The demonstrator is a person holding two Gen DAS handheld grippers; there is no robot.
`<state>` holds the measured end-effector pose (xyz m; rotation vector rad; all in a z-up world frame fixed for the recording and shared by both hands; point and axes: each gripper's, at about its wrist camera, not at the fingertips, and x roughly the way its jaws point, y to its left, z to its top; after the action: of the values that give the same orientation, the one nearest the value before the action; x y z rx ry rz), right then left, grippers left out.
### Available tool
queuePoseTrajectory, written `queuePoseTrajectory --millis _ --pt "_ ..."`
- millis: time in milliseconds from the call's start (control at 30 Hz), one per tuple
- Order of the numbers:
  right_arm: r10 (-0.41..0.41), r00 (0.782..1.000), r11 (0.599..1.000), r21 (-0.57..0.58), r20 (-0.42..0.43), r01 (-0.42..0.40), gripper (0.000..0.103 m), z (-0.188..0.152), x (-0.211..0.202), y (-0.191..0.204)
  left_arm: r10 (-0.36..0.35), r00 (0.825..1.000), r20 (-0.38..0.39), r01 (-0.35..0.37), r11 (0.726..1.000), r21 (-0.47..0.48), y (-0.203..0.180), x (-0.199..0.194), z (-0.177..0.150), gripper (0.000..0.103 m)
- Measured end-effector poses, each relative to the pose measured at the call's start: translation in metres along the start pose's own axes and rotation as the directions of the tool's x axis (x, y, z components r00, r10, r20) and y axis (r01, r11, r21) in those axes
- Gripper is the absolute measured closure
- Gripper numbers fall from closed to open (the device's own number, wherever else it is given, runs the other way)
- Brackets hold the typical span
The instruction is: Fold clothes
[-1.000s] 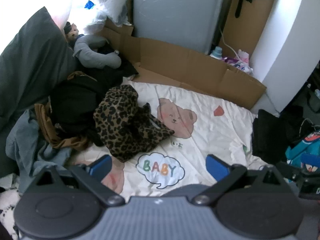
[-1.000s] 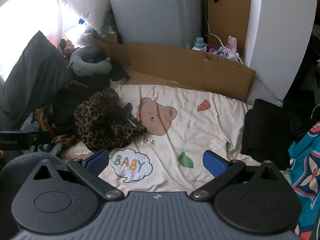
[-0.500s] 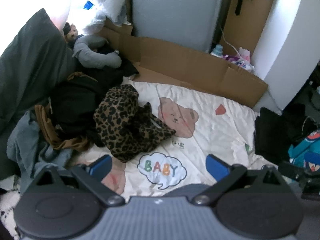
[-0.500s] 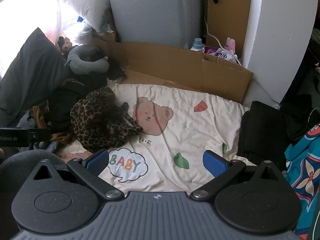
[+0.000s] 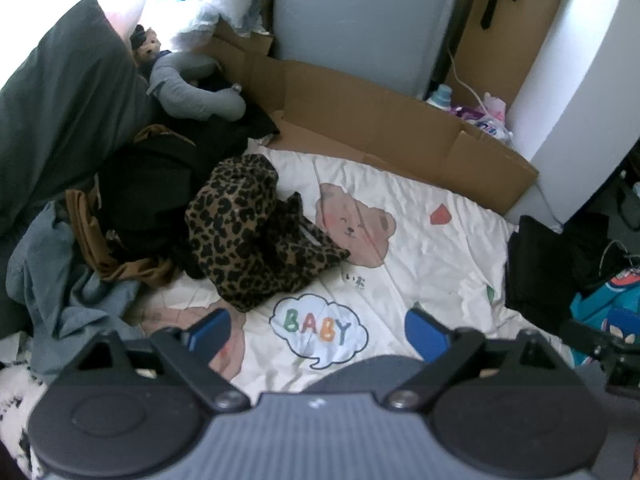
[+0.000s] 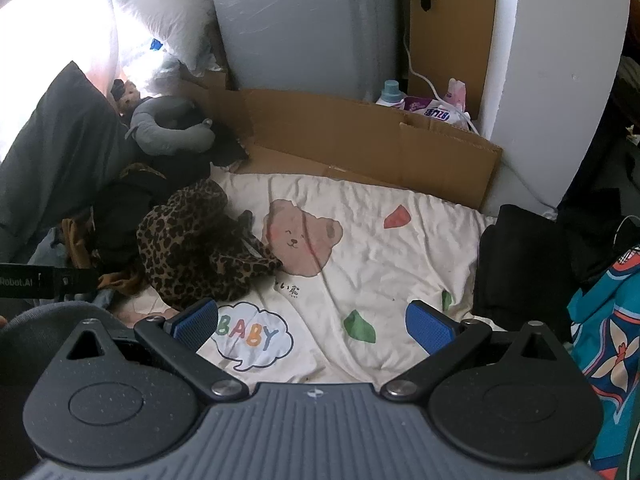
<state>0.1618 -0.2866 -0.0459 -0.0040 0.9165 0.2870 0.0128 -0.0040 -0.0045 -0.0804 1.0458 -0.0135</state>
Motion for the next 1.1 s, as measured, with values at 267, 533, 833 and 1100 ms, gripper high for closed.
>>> queuePoseTrajectory --millis 267,533,833,1100 --pt "-0.031 0.999 0.999 -0.026 0.018 0.031 0.000 -0.002 -0.002 0.007 -0.001 1.000 0.002 0.001 1.000 -0.021 0.004 0.002 -0.001 0.008" --pt "-0.027 0.999 0.999 -0.024 0.023 0.027 0.000 -0.004 -0.004 0.009 0.005 1.000 0.014 -0.004 1.000 -0.013 0.007 0.002 -0.003 0.008" --pt "-0.043 0.999 0.999 -0.023 0.024 0.043 0.000 -0.004 -0.004 0.010 0.001 0.999 0.042 0.000 1.000 -0.015 0.012 0.000 -0.005 0.009" --pt "-0.035 0.999 0.998 -0.046 0.029 0.036 0.000 -0.001 -0.005 0.011 -0.014 0.999 0.042 0.015 0.999 -0.037 0.015 0.000 -0.002 0.014"
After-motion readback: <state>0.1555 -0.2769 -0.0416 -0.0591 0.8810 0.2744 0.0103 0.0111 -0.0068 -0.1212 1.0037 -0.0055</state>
